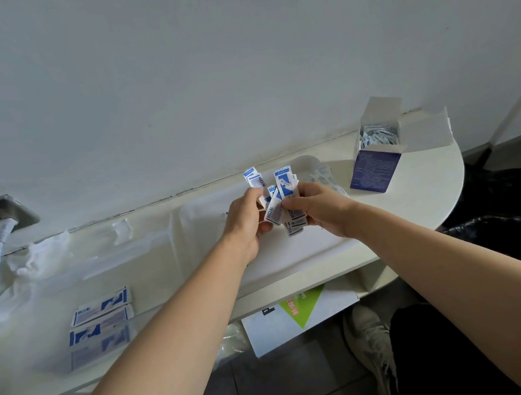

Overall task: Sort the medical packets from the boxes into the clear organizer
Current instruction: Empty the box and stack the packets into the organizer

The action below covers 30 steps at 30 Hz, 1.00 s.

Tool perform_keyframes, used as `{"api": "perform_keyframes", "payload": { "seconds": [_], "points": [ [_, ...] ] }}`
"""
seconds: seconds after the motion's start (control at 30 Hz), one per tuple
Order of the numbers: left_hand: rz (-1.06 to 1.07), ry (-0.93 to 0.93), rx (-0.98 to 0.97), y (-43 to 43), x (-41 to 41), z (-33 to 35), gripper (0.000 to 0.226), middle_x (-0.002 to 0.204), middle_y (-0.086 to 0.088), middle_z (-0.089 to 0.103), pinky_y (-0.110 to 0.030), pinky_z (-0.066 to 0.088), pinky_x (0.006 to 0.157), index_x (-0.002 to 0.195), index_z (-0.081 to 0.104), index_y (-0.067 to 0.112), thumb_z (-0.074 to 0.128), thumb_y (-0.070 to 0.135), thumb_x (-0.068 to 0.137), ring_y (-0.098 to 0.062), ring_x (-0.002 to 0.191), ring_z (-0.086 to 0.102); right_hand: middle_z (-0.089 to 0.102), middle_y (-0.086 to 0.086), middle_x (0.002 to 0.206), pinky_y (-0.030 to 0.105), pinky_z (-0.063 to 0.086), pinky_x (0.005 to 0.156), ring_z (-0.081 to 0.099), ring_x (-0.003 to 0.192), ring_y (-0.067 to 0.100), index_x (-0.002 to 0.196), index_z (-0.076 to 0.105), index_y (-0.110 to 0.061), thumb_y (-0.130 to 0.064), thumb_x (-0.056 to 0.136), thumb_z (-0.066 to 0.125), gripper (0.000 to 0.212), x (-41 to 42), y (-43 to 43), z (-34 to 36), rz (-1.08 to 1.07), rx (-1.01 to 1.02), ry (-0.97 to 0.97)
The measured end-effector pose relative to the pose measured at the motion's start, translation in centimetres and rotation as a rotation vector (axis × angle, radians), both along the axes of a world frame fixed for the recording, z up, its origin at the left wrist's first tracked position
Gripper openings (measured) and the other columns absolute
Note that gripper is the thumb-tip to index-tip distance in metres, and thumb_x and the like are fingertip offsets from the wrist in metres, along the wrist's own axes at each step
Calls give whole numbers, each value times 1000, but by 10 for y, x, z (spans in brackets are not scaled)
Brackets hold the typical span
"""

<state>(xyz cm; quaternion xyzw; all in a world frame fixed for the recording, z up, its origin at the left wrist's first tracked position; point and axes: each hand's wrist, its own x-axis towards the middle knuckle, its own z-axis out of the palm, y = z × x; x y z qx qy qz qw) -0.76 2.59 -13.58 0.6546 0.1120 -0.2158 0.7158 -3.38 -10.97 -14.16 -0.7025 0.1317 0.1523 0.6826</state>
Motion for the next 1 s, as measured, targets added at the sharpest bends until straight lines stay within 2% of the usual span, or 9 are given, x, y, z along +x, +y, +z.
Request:
{"api": "perform_keyframes", "payload": {
  "seconds": [0.1,0.17,0.27,0.4,0.5,0.6,0.77,0.9,1.0],
  "points": [
    [5,-67,91,2,1,-3,24,79,-10,61,-26,34,52,78,61,14,42,10,91,-23,68,49,66,6,99,30,51,78,62,90,18,105,55,-13,-10,96,53,10,-1,-2,1,-13,20,13],
    [1,-108,121,2,0,-5,23,83,-14,60,-26,33,52,77,63,14,45,7,91,-23,73,48,66,6,102,31,52,81,62,93,19,112,55,-12,-11,96,53,16,-1,-1,2,-19,27,7],
    [14,-149,131,-1,-2,-5,21,78,-12,59,-24,32,50,79,68,16,53,8,91,-21,65,45,66,6,103,31,53,81,63,92,18,119,52,-9,-11,95,55,24,-2,0,5,-48,23,-16],
    [56,-137,114,-2,-3,-6,9,66,-6,52,-20,30,45,94,70,7,63,9,89,-12,52,36,65,4,94,30,53,79,63,88,18,111,54,-9,-9,95,54,16,-5,-1,7,-52,-7,-39],
    [103,-121,87,-1,-3,-4,12,58,-4,47,-21,32,44,82,69,7,60,9,90,-13,51,37,65,3,92,27,54,75,63,86,17,108,56,-9,-8,95,54,13,-6,-4,7,-72,-18,-44],
    [129,-139,90,1,-3,-4,22,56,-6,45,-23,32,46,69,65,8,57,6,90,-16,50,36,66,7,96,34,54,80,64,86,19,110,57,-7,-7,95,54,16,-5,-5,6,-101,15,-44],
    [192,-148,182,7,-3,-6,16,53,-5,42,-19,29,42,69,62,5,63,5,85,-17,47,32,66,11,89,31,53,71,62,80,21,87,59,-7,-1,93,52,11,-4,-11,8,-134,55,-92],
    [136,-159,178,7,-5,-5,18,52,-2,48,-21,33,45,65,65,9,67,2,81,-14,49,37,65,8,90,38,51,81,61,86,22,93,56,-8,-5,94,53,5,-6,-7,8,-86,22,-76],
    [74,-167,123,3,-7,-1,13,55,-2,52,-20,39,49,72,67,10,69,3,82,-12,49,40,65,4,96,26,49,73,62,87,16,112,55,-9,-11,95,54,16,-8,-3,7,-35,-86,-92]
  ]
}}
